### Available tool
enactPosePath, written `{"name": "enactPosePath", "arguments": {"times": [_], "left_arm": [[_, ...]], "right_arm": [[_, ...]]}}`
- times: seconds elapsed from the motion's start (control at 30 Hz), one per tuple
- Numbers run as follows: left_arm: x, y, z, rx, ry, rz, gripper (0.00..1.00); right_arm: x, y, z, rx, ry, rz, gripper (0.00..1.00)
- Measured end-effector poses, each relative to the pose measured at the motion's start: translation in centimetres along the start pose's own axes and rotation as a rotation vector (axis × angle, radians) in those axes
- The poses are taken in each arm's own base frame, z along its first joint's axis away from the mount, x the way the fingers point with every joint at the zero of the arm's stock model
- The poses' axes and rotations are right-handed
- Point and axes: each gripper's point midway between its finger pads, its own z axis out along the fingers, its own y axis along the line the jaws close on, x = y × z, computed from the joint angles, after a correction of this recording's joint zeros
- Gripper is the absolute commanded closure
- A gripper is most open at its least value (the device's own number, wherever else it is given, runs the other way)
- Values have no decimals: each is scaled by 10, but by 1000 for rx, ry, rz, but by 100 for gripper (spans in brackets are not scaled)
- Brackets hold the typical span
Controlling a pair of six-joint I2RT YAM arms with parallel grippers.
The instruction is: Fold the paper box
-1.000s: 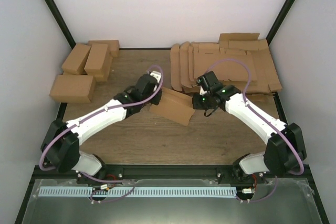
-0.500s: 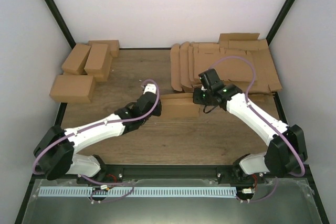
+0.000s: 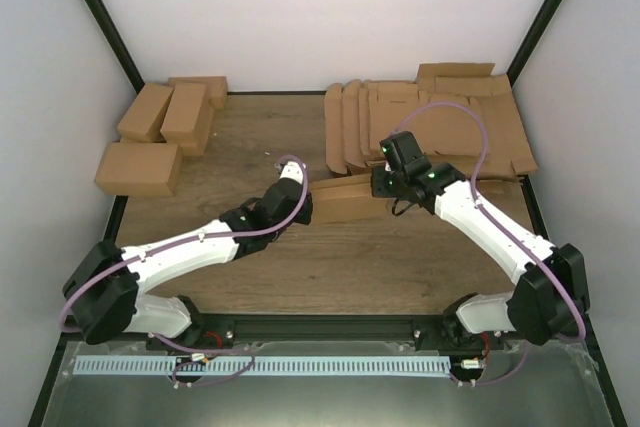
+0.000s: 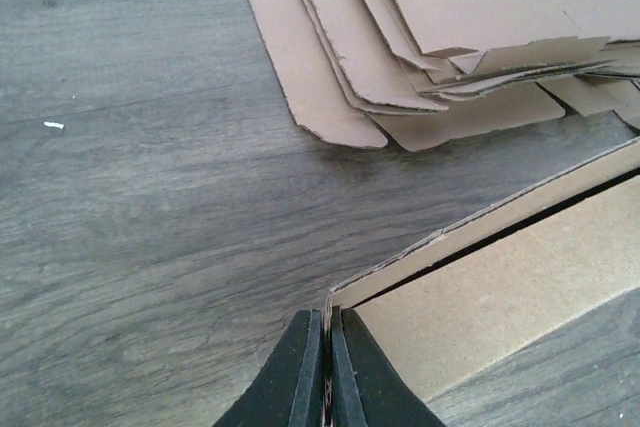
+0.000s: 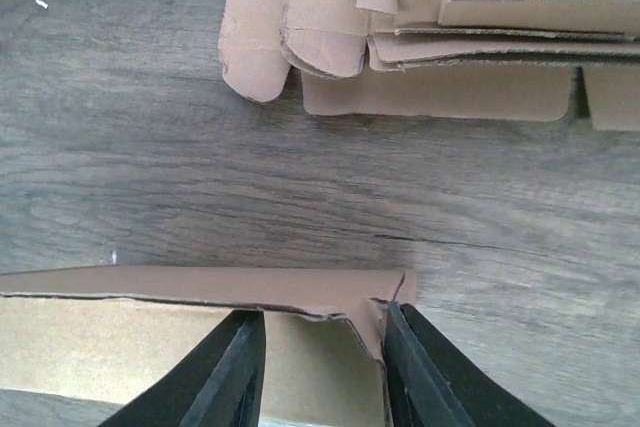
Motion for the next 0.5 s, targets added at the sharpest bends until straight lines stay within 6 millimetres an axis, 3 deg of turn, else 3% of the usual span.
{"name": "enactPosePath", "arguments": {"times": [0.2, 0.5], "left_arm": [[-3, 0, -4, -3, -12, 46, 96], [-10, 8, -12, -37, -34, 107, 96]], "right_arm": [[0, -7, -4, 32, -7, -33, 58], [20, -18, -6, 14, 30, -51, 68]]}}
